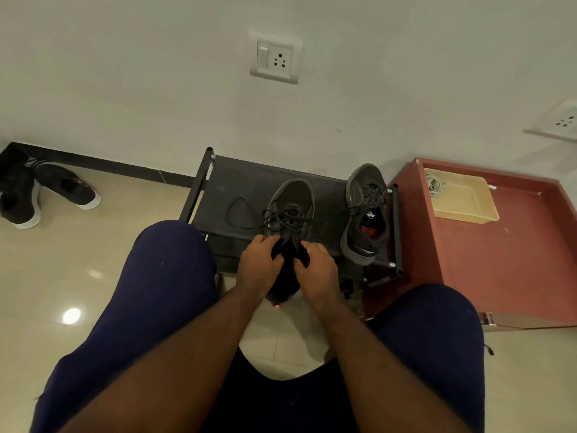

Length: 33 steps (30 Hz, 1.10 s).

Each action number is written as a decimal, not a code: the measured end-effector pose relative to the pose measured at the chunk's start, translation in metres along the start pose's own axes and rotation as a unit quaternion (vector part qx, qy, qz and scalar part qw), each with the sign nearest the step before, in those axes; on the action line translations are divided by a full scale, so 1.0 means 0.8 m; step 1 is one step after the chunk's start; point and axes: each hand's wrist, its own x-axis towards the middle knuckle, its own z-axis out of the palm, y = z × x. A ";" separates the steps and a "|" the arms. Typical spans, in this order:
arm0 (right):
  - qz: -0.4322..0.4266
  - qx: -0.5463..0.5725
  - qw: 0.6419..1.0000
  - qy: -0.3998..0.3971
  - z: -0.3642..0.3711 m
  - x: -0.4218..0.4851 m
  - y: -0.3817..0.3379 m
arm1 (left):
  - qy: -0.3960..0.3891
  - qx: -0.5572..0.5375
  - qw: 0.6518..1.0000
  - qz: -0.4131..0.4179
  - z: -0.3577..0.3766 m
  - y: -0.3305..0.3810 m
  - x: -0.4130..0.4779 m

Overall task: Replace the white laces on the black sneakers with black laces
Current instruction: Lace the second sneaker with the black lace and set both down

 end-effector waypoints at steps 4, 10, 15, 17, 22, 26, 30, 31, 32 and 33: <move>0.007 0.010 1.000 0.003 0.001 -0.004 0.001 | -0.015 0.007 1.000 -0.001 0.003 0.000 -0.001; 0.013 0.026 1.000 0.009 0.002 -0.002 0.002 | -0.020 0.016 1.000 -0.003 0.002 -0.001 0.002; 0.021 0.041 0.999 0.026 -0.002 0.001 0.002 | 0.005 -0.009 1.000 -0.008 0.002 0.001 0.002; 0.023 0.036 0.999 0.024 -0.003 0.001 0.001 | 0.006 -0.001 1.000 0.002 0.001 -0.001 0.002; 0.017 0.014 1.000 0.017 0.005 -0.001 -0.003 | 0.012 0.009 1.000 0.012 0.005 0.000 0.002; 0.017 0.019 1.000 0.012 0.011 -0.005 -0.004 | -0.011 0.034 0.999 0.009 0.002 0.001 0.009; 0.038 0.085 0.996 0.006 0.004 -0.001 -0.002 | -0.076 0.076 0.994 0.021 0.004 0.003 0.012; 0.064 0.121 0.991 0.005 0.000 -0.001 -0.003 | -0.085 0.085 0.992 0.024 0.004 0.002 0.012; 0.087 0.168 0.982 0.006 -0.003 0.002 0.000 | -0.088 0.090 0.992 0.026 0.004 0.001 0.012; 0.117 0.211 0.970 0.009 -0.007 0.005 0.001 | -0.087 0.093 0.992 0.028 0.003 0.000 0.012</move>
